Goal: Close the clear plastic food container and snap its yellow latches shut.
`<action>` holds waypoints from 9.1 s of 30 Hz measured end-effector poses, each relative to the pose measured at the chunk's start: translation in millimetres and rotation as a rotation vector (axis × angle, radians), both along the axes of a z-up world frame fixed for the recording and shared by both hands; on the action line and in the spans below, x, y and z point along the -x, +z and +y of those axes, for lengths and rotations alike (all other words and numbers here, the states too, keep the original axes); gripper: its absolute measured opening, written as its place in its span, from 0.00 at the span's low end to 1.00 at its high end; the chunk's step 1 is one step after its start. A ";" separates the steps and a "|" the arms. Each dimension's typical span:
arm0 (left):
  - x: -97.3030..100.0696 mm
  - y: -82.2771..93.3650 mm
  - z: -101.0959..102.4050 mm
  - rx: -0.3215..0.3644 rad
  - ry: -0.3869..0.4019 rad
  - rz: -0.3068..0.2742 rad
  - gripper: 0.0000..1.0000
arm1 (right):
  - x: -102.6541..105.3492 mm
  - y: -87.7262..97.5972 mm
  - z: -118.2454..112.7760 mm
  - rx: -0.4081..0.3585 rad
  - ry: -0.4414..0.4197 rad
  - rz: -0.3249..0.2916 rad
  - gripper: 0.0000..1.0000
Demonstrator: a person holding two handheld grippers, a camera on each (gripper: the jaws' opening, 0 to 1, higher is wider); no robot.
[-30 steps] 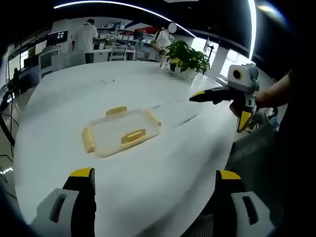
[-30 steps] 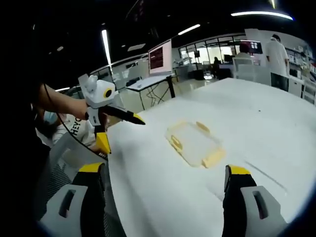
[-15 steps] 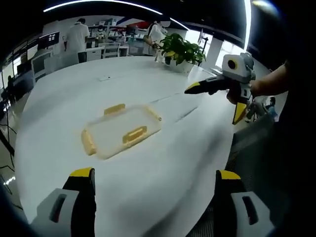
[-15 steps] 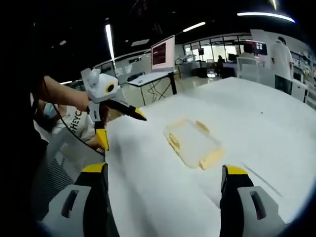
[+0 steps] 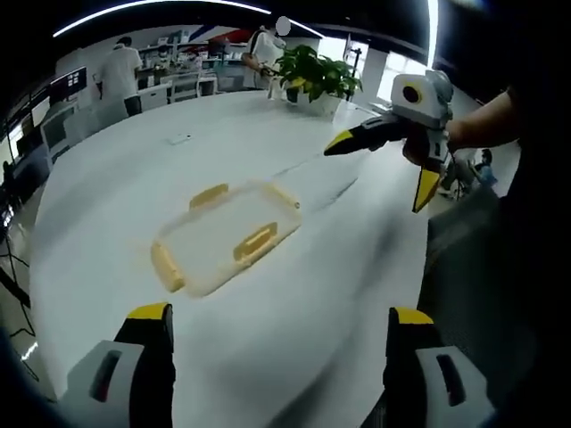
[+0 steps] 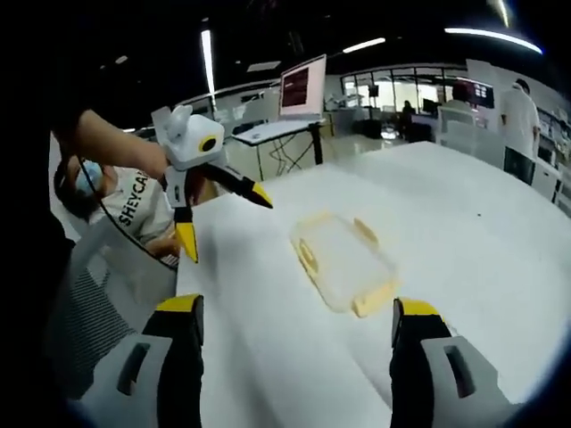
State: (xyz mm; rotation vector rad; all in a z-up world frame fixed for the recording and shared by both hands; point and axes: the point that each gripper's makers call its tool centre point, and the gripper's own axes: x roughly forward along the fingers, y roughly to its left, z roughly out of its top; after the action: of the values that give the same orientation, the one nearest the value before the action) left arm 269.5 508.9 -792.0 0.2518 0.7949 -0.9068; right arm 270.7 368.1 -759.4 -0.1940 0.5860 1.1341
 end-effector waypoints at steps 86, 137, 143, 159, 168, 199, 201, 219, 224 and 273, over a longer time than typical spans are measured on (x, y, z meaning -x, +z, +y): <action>-101.2 -43.8 26.2 -0.380 -0.539 -0.043 0.59 | -77.7 -71.9 4.4 0.439 0.280 -0.022 0.58; -99.2 -57.5 19.2 -0.458 -0.648 0.013 0.35 | -86.4 -94.9 1.9 0.804 0.493 0.026 0.40; -100.4 -58.4 19.5 -0.488 -0.652 0.012 0.34 | -85.8 -92.9 -0.3 0.742 0.465 0.016 0.38; -93.2 -7.2 11.4 -0.445 -0.630 -0.023 0.33 | -82.8 -51.6 -8.0 0.651 0.470 0.010 0.37; -81.5 8.6 11.2 -0.447 -0.616 -0.016 0.33 | -72.0 -29.7 -8.1 0.630 0.491 0.007 0.37; -82.8 24.6 -19.8 -0.468 -0.573 -0.013 0.33 | -76.8 -16.9 -38.4 0.632 0.511 -0.002 0.37; -82.2 25.3 -21.6 -0.484 -0.579 -0.007 0.33 | -76.3 -15.5 -39.8 0.636 0.510 -0.006 0.37; -86.5 36.9 -37.5 -0.492 -0.576 -0.017 0.33 | -78.6 -4.7 -57.2 0.595 0.514 -0.008 0.37; -87.4 32.7 -48.9 -0.485 -0.576 -0.023 0.33 | -78.8 -6.7 -68.4 0.604 0.512 -0.009 0.37; -87.3 19.2 -148.9 -0.390 -0.608 -0.040 0.33 | -73.5 -18.2 -168.4 0.636 0.480 0.013 0.37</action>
State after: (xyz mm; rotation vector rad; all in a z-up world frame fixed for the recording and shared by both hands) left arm 356.8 360.0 -772.8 0.8852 0.8697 -1.3029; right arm 344.2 199.7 -777.6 -0.9136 0.9320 1.3763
